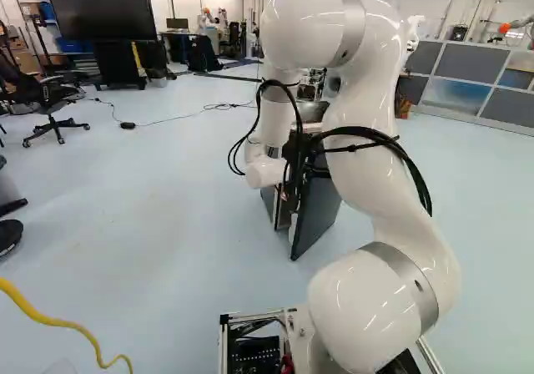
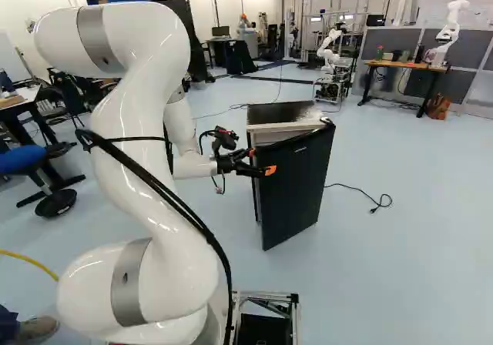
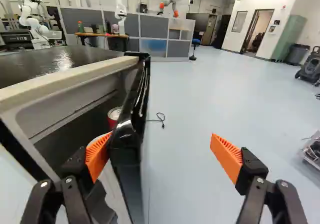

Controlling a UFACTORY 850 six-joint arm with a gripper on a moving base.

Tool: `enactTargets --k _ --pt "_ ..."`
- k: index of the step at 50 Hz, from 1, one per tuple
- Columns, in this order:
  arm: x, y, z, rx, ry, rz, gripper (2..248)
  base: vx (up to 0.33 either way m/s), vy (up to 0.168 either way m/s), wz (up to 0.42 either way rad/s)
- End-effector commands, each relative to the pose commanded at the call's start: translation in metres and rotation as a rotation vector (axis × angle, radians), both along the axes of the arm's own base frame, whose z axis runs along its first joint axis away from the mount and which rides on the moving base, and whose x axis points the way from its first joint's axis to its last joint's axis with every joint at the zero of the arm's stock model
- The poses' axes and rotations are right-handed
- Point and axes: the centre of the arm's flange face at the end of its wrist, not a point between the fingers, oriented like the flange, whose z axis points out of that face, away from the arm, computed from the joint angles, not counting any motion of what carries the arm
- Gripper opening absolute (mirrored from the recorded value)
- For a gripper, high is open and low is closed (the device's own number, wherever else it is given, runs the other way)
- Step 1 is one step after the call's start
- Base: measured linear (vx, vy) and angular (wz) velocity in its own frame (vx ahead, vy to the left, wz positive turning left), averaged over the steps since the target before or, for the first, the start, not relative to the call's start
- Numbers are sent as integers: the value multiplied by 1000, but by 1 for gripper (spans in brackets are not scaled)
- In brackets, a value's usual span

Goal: Grab a drink from the fridge

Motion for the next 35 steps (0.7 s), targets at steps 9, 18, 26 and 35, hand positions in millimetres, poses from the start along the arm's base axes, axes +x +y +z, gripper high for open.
enactTargets --k 9,18,26,35 --pt "-5 -16 0 -4 4 -54 247 1 5 20" --pt "-11 -33 1 -9 6 -122 247 0 0 0" --pt "-17 -49 1 -14 7 -199 247 0 0 0" --pt "-23 -66 2 -17 7 -281 247 0 0 0"
